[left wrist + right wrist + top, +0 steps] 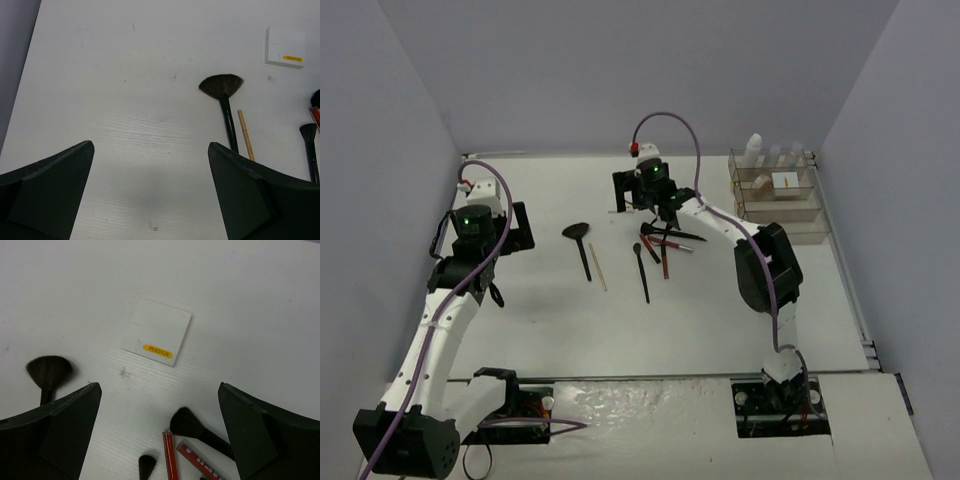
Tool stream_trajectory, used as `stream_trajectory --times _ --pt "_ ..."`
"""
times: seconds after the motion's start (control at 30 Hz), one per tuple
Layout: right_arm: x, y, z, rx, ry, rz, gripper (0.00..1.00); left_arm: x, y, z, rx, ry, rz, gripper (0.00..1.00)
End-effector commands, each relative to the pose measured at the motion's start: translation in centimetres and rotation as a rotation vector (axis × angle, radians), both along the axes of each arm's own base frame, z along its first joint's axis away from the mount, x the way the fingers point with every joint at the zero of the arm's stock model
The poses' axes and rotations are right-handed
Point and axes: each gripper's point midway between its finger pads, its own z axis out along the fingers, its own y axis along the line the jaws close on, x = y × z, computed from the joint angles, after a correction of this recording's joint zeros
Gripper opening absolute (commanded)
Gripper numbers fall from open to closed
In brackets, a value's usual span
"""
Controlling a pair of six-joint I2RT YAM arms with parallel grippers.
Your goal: Organize the makeup
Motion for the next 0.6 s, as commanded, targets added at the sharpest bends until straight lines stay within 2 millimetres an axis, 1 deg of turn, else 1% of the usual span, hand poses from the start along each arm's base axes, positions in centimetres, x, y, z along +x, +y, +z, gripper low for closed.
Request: stream_trajectory --times 0.0,0.1,0.2,0.27,0.33,0.37,0.4,0.43,0.47,0.57 --pt "3.2 2.1 1.9 0.012 -0.111 -0.099 1.0 1.0 -0.1 2.2 -0.018 -0.074 0.001 0.97" --pt "4.3 3.1 0.0 -0.001 -0.106 -0.136 1.0 1.1 -0.3 2.0 -0.022 -0.062 -0.005 0.97" --pt "5.3 4.4 -2.0 -0.009 -0.096 -0.136 1.0 1.2 -0.5 2.0 -0.029 -0.057 -0.013 0.97" --pt "5.7 4.7 -3.6 -0.022 -0.088 -0.153 1.0 1.2 -0.4 2.1 -0.03 -0.061 -0.013 0.97" --pt "6.6 4.5 -3.9 -0.033 -0.107 -0.196 1.0 1.1 -0.3 2.3 -0.027 -0.067 -0.01 0.97" --pt "6.8 4.5 -4.5 -0.038 -0.103 -0.207 1.0 1.0 -0.3 2.3 -0.026 -0.069 -0.008 0.97" --pt "7.1 4.5 -4.8 -0.037 -0.104 -0.216 1.0 1.0 -0.3 2.3 -0.026 -0.071 -0.007 0.97" --pt "7.3 4.7 -4.5 -0.026 -0.109 -0.22 1.0 1.0 -0.3 2.3 -0.027 -0.072 -0.008 0.97" --pt "7.5 5.0 -5.1 -0.022 -0.106 -0.223 1.0 1.1 -0.4 2.3 -0.032 -0.073 -0.012 0.97" --pt "7.5 5.4 -6.2 -0.04 -0.102 -0.236 1.0 1.0 -0.6 2.3 -0.035 -0.066 -0.019 0.97"
